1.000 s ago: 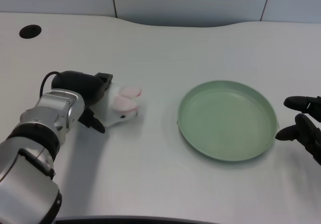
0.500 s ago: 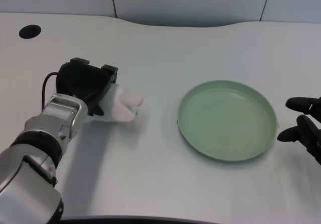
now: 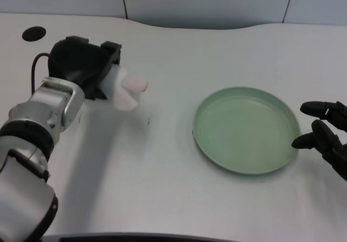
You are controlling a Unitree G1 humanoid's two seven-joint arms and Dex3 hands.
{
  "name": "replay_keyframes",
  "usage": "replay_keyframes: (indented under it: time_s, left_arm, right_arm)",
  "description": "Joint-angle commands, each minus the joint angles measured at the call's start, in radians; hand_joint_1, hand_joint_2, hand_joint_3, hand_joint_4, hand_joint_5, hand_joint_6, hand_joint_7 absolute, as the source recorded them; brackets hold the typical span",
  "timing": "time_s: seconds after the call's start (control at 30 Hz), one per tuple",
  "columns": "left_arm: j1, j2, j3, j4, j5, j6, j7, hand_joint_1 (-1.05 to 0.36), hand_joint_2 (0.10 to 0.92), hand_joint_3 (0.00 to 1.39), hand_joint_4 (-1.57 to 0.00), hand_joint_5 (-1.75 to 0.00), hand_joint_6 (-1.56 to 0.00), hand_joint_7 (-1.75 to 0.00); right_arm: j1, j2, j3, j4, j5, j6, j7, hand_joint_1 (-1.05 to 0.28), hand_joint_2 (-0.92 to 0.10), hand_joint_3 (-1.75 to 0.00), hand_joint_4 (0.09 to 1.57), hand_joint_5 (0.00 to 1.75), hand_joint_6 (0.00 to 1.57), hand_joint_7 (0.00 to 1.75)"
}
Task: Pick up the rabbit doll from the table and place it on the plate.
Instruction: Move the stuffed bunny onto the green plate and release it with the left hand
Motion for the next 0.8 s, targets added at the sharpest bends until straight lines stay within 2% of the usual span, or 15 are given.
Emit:
replay_keyframes:
  time_s: [0.03,0.1,0.23,0.3,0.33,0.37,0.43,0.47,0.5,0.57,0.6,0.67,0.8]
  left_arm:
    - [-0.035,0.0,0.02,-0.003,-0.015,-0.013,0.01,-0.16,0.92,0.07,-0.84,-1.75,-0.56,-1.75]
    - [-0.05,-0.007,0.036,-0.007,-0.03,-0.036,0.011,-0.2,0.921,0.08,-0.84,-1.75,-0.53,-1.74]
    - [-0.066,-0.042,0.063,-0.013,-0.057,-0.06,0.024,-0.14,0.895,0.06,-0.8,-1.75,-0.56,-1.75]
    - [-0.061,-0.075,0.081,-0.017,-0.077,-0.082,0.035,-0.14,0.885,0.04,-0.83,-1.75,-0.58,-1.75]
    - [-0.059,-0.09,0.088,-0.018,-0.085,-0.09,0.035,-0.17,0.872,0.03,-0.86,-1.75,-0.62,-1.55]
    - [-0.057,-0.104,0.093,-0.019,-0.091,-0.102,0.036,-0.18,0.866,0.02,-0.87,-1.75,-0.68,-1.38]
    - [-0.056,-0.117,0.096,-0.019,-0.096,-0.114,0.039,-0.17,0.844,0.01,-0.88,-1.75,-0.72,-1.36]
    - [-0.057,-0.134,0.101,-0.021,-0.101,-0.126,0.034,-0.16,0.841,0.0,-0.88,-1.75,-0.72,-1.36]
    - [-0.057,-0.145,0.104,-0.022,-0.104,-0.134,0.029,-0.13,0.841,0.0,-0.9,-1.75,-0.67,-1.59]
    - [-0.06,-0.176,0.107,-0.024,-0.105,-0.154,0.024,-0.1,0.852,0.01,-0.9,-1.75,-0.64,-1.71]
    - [-0.064,-0.191,0.106,-0.024,-0.103,-0.156,0.016,-0.1,0.857,0.01,-0.91,-1.75,-0.64,-1.73]
    - [-0.075,-0.219,0.096,-0.025,-0.093,-0.165,0.0,-0.12,0.876,0.02,-0.92,-1.75,-0.64,-1.74]
    - [-0.089,-0.269,0.093,-0.025,-0.094,-0.177,-0.037,-0.13,0.876,0.03,-0.92,-1.75,-0.64,-1.75]
  right_arm:
    - [-0.026,-0.018,-0.007,0.035,-0.018,-0.013,-0.019,-0.31,-0.92,-0.53,0.19,1.5,0.26,1.12]
    - [-0.033,-0.023,-0.006,0.043,-0.021,-0.01,-0.024,-0.31,-0.92,-0.53,0.18,1.49,0.26,1.11]
    - [-0.041,-0.037,-0.014,0.064,-0.023,-0.012,-0.016,-0.3,-0.92,-0.55,0.2,1.48,0.25,1.09]
    - [-0.046,-0.049,-0.016,0.083,-0.025,-0.019,-0.005,-0.29,-0.92,-0.57,0.19,1.47,0.25,1.09]
    - [-0.048,-0.053,-0.019,0.095,-0.023,-0.026,0.002,-0.29,-0.92,-0.56,0.2,1.48,0.25,1.09]
    - [-0.051,-0.058,-0.023,0.112,-0.017,-0.035,0.017,-0.29,-0.92,-0.55,0.2,1.48,0.26,1.09]
    - [-0.055,-0.062,-0.027,0.134,-0.011,-0.049,0.036,-0.3,-0.92,-0.55,0.2,1.48,0.25,1.09]
    - [-0.058,-0.066,-0.033,0.143,-0.005,-0.045,0.042,-0.3,-0.92,-0.55,0.19,1.48,0.25,1.08]
    - [-0.061,-0.068,-0.036,0.148,-0.002,-0.042,0.046,-0.3,-0.92,-0.53,0.21,1.48,0.24,1.08]
    - [-0.068,-0.075,-0.044,0.161,0.0,-0.043,0.057,-0.32,-0.92,-0.52,0.22,1.49,0.24,1.09]
    - [-0.071,-0.078,-0.048,0.17,0.002,-0.05,0.069,-0.32,-0.92,-0.52,0.23,1.5,0.24,1.09]
    - [-0.072,-0.08,-0.054,0.175,0.003,-0.058,0.082,-0.31,-0.92,-0.53,0.21,1.51,0.23,1.12]
    - [-0.063,-0.082,-0.058,0.169,-0.001,-0.067,0.089,-0.31,-0.92,-0.53,0.19,1.52,0.22,1.13]
